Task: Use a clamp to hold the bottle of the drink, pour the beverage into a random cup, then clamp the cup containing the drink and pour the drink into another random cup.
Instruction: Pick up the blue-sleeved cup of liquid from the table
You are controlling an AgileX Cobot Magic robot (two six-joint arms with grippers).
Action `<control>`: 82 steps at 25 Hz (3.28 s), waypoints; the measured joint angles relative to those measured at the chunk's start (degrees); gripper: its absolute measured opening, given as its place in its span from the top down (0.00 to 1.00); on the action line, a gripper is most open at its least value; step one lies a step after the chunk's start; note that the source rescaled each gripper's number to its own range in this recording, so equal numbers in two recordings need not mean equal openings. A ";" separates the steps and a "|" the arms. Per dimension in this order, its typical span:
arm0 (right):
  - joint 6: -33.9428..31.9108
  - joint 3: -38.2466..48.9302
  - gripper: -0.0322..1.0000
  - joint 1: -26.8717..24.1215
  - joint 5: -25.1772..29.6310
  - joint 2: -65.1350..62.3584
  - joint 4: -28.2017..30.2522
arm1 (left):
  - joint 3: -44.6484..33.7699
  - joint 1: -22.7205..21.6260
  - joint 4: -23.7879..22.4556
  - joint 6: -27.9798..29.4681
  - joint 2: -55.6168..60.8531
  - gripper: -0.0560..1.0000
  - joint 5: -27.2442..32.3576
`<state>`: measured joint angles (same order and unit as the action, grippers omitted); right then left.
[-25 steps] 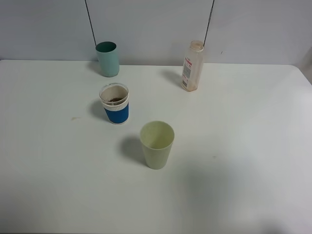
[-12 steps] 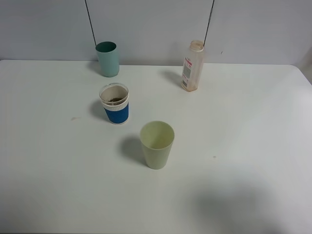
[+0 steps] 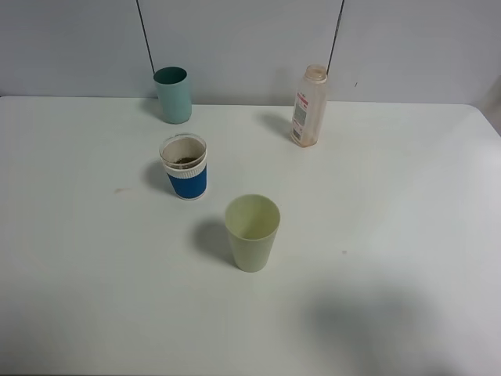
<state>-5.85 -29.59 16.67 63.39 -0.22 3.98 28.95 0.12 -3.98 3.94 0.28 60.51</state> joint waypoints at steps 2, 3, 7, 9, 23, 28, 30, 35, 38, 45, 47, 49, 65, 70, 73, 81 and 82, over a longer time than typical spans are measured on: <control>0.58 0.98 0.00 0.00 -1.35 0.00 0.05 | 0.00 0.00 0.00 0.00 0.00 0.01 0.00; 0.80 1.30 0.00 0.00 -1.88 0.00 0.05 | 0.00 0.00 0.00 0.00 0.00 0.01 0.00; 1.26 1.30 0.00 0.00 -2.42 0.00 0.05 | 0.00 0.00 0.00 0.00 0.00 0.01 0.00; 1.26 1.30 0.00 0.00 -2.42 0.00 0.15 | 0.00 0.00 0.00 0.00 0.00 0.01 0.00; 1.26 1.30 0.00 -0.29 -2.42 0.00 0.45 | 0.00 0.00 0.00 0.00 0.00 0.01 0.00; 1.26 1.30 0.00 -3.30 -2.42 0.00 0.45 | 0.00 0.00 0.00 0.00 0.00 0.01 0.00; 1.26 1.30 0.00 -4.98 -2.42 0.00 0.45 | 0.00 0.00 0.00 0.00 0.00 0.01 0.00; 1.26 1.30 0.00 -12.35 -2.42 0.00 0.45 | 0.00 0.00 0.00 0.00 0.00 0.01 0.00; 1.26 1.30 0.00 -15.02 -2.42 0.00 0.45 | 0.00 0.00 0.00 0.00 0.00 0.01 0.00; 1.26 1.30 0.00 -15.12 -2.42 0.00 0.45 | 0.00 0.00 0.00 0.00 0.00 0.01 0.00; 1.26 1.30 0.00 -15.12 -2.42 0.00 0.45 | 0.00 0.00 0.00 0.00 0.00 0.01 0.00; 1.26 1.30 0.00 -15.12 -2.42 0.00 0.45 | 0.00 0.00 0.00 0.00 0.00 0.01 0.00; 1.26 1.30 0.00 -15.12 -2.42 0.00 0.45 | 0.00 0.00 0.00 0.00 0.00 0.01 0.00; 1.26 1.30 0.00 -15.12 -2.42 0.00 0.45 | 0.00 0.00 -0.25 0.00 0.00 0.01 0.00; 1.26 1.30 0.00 -15.12 -2.42 0.00 0.45 | 0.00 0.00 -0.25 0.00 0.00 0.01 0.00; 1.26 1.30 0.00 -15.12 -2.42 0.00 0.45 | 0.94 0.00 1.33 -0.57 0.00 0.01 -3.55; 1.26 1.30 0.00 -15.12 -2.42 0.00 0.45 | 1.11 0.00 2.14 -1.39 0.02 0.01 -5.45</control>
<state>-4.58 -28.28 1.55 60.97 -0.22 4.43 30.06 0.12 -1.84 2.55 0.30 55.07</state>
